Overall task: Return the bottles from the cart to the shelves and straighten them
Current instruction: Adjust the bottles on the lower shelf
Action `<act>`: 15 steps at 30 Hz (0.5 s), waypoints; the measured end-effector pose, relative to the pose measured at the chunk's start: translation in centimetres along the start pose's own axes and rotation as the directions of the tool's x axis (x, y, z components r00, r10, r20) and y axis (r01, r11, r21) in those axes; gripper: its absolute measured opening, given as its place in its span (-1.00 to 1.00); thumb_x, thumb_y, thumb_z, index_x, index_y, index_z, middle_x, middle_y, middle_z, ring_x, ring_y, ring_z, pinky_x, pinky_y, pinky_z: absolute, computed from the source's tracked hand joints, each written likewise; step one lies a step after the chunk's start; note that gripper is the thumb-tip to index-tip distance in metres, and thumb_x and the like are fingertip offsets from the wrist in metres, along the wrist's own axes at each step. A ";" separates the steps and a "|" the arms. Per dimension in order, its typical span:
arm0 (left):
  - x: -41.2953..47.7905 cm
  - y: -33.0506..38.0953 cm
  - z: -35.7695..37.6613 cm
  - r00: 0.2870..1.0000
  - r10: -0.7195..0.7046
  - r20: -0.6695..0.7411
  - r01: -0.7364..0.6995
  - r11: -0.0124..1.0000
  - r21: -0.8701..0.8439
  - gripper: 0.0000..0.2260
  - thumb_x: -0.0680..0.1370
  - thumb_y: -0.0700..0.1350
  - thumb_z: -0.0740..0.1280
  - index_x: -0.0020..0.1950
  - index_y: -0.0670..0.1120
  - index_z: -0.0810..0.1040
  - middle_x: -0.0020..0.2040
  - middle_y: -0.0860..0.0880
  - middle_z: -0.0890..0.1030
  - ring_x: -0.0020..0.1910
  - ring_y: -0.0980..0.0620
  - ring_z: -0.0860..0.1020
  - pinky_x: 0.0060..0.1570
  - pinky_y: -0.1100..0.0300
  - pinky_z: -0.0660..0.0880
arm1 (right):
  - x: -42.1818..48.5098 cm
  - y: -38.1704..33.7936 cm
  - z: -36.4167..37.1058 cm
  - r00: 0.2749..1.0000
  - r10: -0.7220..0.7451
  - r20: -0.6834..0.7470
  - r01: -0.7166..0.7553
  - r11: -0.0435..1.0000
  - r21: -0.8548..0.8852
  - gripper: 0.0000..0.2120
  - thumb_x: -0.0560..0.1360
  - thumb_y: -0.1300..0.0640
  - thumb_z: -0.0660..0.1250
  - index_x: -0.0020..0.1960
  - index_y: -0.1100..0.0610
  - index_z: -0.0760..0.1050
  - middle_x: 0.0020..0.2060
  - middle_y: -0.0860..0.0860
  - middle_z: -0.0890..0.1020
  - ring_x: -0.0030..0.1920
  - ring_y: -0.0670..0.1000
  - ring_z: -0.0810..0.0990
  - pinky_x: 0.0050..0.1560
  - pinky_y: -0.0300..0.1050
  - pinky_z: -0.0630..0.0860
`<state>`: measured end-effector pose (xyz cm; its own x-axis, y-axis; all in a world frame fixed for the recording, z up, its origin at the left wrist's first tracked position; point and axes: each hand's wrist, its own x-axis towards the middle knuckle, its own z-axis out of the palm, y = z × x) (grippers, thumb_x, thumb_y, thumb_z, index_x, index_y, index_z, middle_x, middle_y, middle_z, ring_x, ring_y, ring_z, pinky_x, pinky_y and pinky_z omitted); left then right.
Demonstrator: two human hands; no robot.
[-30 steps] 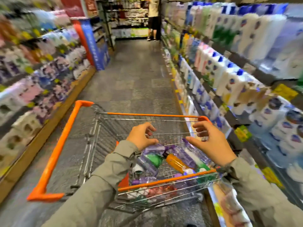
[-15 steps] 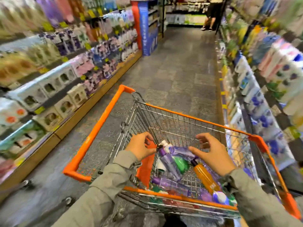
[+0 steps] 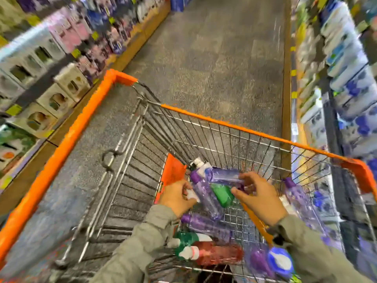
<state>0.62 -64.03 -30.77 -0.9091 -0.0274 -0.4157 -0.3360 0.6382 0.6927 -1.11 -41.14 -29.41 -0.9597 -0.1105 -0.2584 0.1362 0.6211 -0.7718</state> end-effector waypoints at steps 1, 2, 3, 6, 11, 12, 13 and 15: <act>1.0 -0.5 0.8 1.000 -0.014 0.003 0.014 1.000 -0.010 -0.68 0.37 -0.28 0.49 -0.18 0.07 0.42 -0.29 0.04 0.46 -0.19 -0.01 0.49 -0.05 0.03 0.52 | 0.9 1.1 0.4 1.000 0.009 0.010 -0.009 1.000 -0.001 -0.67 0.39 0.07 0.50 0.08 0.03 0.46 -0.06 0.00 0.59 -0.10 0.00 0.55 -0.07 -0.17 0.45; 1.9 -1.0 1.5 0.999 -0.034 0.005 0.034 0.999 -0.016 -0.67 0.37 -0.27 0.49 -0.19 0.08 0.42 -0.28 0.02 0.46 -0.20 0.00 0.48 -0.06 0.05 0.51 | 1.7 2.1 0.8 0.999 0.024 0.023 -0.024 1.000 0.004 -0.67 0.39 0.07 0.49 0.09 0.02 0.46 -0.05 0.00 0.59 -0.09 0.00 0.55 -0.06 -0.17 0.45; 2.8 -1.4 2.3 0.999 -0.052 0.010 0.052 0.999 -0.015 -0.71 0.38 -0.27 0.48 -0.16 0.05 0.45 -0.26 0.00 0.47 -0.21 0.01 0.47 -0.09 0.11 0.49 | 2.5 3.0 1.2 0.998 0.042 0.038 -0.043 0.999 0.014 -0.67 0.40 0.07 0.49 0.09 0.01 0.45 -0.04 -0.01 0.59 -0.07 0.00 0.56 -0.04 -0.18 0.45; 5.4 -3.0 4.1 0.993 -0.107 0.047 0.106 0.994 0.015 -0.78 0.41 -0.22 0.47 -0.02 -0.08 0.50 -0.21 -0.03 0.48 -0.23 0.06 0.44 -0.18 0.23 0.40 | 4.8 5.6 2.4 0.989 0.117 0.088 -0.123 0.990 0.062 -0.69 0.41 0.10 0.48 0.08 0.03 0.44 -0.05 0.01 0.57 -0.03 0.05 0.56 0.00 -0.12 0.48; 9.5 -5.1 6.9 0.975 -0.203 0.084 0.197 0.977 0.078 -0.78 0.44 -0.16 0.46 0.01 -0.06 0.48 -0.22 0.00 0.47 -0.19 0.01 0.46 -0.13 0.18 0.43 | 8.0 10.1 4.2 0.968 0.220 0.126 -0.229 0.971 0.064 -0.69 0.40 0.06 0.49 0.05 -0.01 0.43 -0.13 -0.03 0.54 -0.06 0.07 0.55 0.03 0.00 0.52; 10.2 -5.5 7.3 0.971 -0.225 0.077 0.219 0.972 0.088 -0.78 0.44 -0.15 0.45 0.01 -0.07 0.48 -0.19 -0.01 0.49 -0.18 -0.01 0.48 -0.15 0.20 0.41 | 8.5 10.9 4.7 0.961 0.239 0.137 -0.249 0.966 0.062 -0.69 0.40 0.05 0.48 0.05 -0.02 0.43 -0.13 -0.02 0.54 -0.07 0.07 0.55 0.03 0.05 0.52; 10.8 -5.9 7.7 0.965 -0.251 0.070 0.244 0.965 0.094 -0.79 0.44 -0.14 0.45 0.02 -0.08 0.49 -0.15 -0.04 0.52 -0.14 -0.06 0.52 -0.14 0.21 0.41 | 9.0 11.6 5.1 0.953 0.262 0.149 -0.273 0.961 0.055 -0.70 0.40 0.03 0.48 0.04 -0.05 0.42 -0.14 -0.02 0.54 -0.09 0.07 0.55 0.03 0.08 0.53; 11.7 -6.8 8.7 0.948 -0.310 0.068 0.304 0.949 0.085 -0.76 0.45 -0.14 0.44 0.07 -0.12 0.51 -0.06 -0.13 0.58 -0.03 -0.14 0.57 -0.07 0.18 0.44 | 9.9 12.9 6.0 0.937 0.302 0.178 -0.314 0.949 0.041 -0.72 0.41 -0.03 0.46 0.01 -0.09 0.41 -0.17 -0.02 0.52 -0.15 0.06 0.53 -0.01 0.08 0.53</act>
<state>-5.64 -62.00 -45.45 -0.7412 -0.1715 -0.6490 -0.5744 0.6624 0.4809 -7.43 -38.90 -45.40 -0.8141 -0.0539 -0.5782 0.4403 0.5918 -0.6751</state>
